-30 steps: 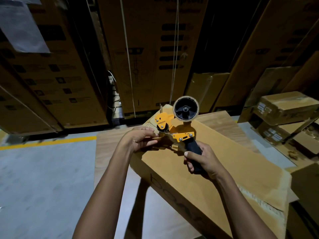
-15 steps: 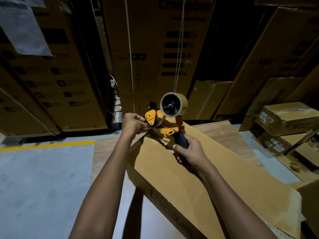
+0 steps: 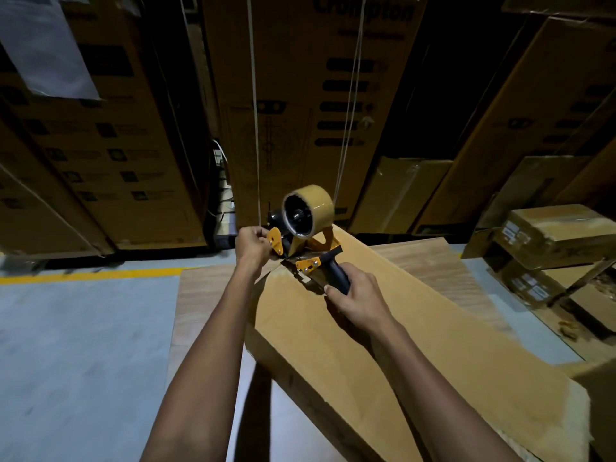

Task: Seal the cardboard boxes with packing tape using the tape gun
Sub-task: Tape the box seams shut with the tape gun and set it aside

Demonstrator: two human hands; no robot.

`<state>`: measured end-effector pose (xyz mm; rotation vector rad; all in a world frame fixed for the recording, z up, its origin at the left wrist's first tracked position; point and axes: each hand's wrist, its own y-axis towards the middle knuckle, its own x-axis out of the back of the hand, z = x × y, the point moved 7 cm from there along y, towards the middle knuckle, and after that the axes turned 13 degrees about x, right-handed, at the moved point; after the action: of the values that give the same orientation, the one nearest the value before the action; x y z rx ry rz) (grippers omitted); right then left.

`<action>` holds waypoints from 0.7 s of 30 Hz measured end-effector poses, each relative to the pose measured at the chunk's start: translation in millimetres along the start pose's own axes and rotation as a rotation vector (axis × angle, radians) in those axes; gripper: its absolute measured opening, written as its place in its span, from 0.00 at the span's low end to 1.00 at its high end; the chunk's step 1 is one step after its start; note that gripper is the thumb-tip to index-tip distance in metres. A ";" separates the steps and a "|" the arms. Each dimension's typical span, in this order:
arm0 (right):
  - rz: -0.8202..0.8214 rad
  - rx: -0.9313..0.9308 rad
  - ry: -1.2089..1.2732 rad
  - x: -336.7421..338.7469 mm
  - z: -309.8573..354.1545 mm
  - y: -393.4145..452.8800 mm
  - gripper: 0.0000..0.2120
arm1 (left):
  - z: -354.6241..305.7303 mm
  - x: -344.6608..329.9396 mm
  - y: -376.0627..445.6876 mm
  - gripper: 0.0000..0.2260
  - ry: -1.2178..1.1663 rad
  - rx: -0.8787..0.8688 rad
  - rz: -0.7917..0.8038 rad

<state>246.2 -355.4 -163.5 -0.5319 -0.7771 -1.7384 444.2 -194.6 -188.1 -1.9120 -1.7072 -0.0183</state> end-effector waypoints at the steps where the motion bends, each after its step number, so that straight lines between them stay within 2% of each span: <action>1: -0.001 -0.010 -0.017 2.2 1.0 1.9 0.09 | 2.5 -2.3 2.9 0.17 0.006 0.003 0.009; 7: 0.066 -0.068 -0.057 2.7 -2.3 4.2 0.11 | 19.3 -11.9 11.6 0.09 0.030 0.107 0.089; 12: 0.103 -0.050 -0.143 -6.1 -8.2 -2.8 0.13 | 21.8 -25.0 9.1 0.15 0.132 0.074 0.192; 17: 0.124 -0.046 -0.142 -11.2 -15.7 -5.7 0.10 | 24.2 -25.1 2.9 0.10 0.135 0.074 0.266; 21: 0.126 -0.072 -0.101 -12.4 -15.5 -4.9 0.09 | 17.0 -14.4 -8.1 0.09 0.167 0.037 0.183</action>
<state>245.7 -357.6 -183.8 -0.7072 -0.7376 -1.6375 428.1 -200.5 -204.5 -1.9737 -1.4107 -0.0739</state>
